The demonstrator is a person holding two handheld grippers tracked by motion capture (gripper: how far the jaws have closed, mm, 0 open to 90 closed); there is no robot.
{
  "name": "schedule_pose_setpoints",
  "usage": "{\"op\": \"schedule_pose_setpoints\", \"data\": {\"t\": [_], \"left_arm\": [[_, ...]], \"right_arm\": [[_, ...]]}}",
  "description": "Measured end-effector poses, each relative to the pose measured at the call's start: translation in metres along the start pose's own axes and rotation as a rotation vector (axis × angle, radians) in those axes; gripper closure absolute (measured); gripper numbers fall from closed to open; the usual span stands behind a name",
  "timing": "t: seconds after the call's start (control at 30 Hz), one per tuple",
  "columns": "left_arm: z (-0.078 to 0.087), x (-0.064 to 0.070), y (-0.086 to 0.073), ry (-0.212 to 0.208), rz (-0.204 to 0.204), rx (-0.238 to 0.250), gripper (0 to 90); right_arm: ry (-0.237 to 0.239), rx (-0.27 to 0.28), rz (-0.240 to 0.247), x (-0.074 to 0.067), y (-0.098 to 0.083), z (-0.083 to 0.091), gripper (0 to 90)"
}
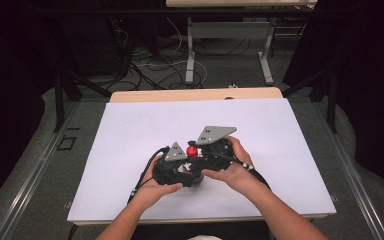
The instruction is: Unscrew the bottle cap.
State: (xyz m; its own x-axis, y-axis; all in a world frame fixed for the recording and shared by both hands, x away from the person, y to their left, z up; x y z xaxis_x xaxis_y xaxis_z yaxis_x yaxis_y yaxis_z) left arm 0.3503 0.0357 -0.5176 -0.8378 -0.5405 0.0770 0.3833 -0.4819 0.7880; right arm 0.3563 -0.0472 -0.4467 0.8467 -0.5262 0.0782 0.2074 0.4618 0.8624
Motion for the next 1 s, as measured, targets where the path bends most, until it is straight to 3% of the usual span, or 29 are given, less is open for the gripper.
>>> {"op": "schedule_pose_setpoints", "data": {"t": [0.2,0.33,0.47,0.63,0.77,0.83,1.0], "left_arm": [[0.0,0.002,0.0,-0.004,-0.014,-0.006,30.0],[0.0,0.001,-0.001,-0.009,-0.028,-0.019,29.9],[0.0,0.002,0.0,-0.013,-0.02,-0.009,30.0],[0.001,0.002,0.0,-0.029,-0.031,-0.026,30.0],[0.001,0.003,0.001,-0.026,-0.032,-0.003,30.0],[0.003,0.004,0.0,-0.048,-0.035,-0.026,30.0],[0.002,0.006,0.001,-0.047,-0.046,-0.002,30.0]], "right_arm": [[0.005,-0.014,0.023,0.002,0.002,-0.002,60.0],[0.097,-0.031,0.041,0.009,0.002,-0.002,60.7],[0.145,-0.028,0.046,0.013,0.004,-0.002,60.9],[0.176,-0.042,0.064,0.014,0.004,-0.001,61.0],[0.205,-0.045,0.088,0.015,0.005,0.0,61.0],[0.236,-0.062,0.094,0.014,0.005,0.002,61.1],[0.271,-0.063,0.107,0.016,0.006,0.003,61.2]]}}
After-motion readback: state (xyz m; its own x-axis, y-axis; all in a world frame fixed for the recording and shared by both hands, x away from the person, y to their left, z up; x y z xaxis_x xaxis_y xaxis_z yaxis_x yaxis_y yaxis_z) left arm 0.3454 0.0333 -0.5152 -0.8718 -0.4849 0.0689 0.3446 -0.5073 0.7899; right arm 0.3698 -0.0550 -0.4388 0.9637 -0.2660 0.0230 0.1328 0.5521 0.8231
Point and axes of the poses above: each handheld gripper's, and its own axes: z roughly backward along the jaws, y roughly out of its top, x roughly to its right, the point moved 6 cm from there along -z, roughly forward along the jaws, and after that the axes turned 2 degrees about -y, right-handed, at the moved point
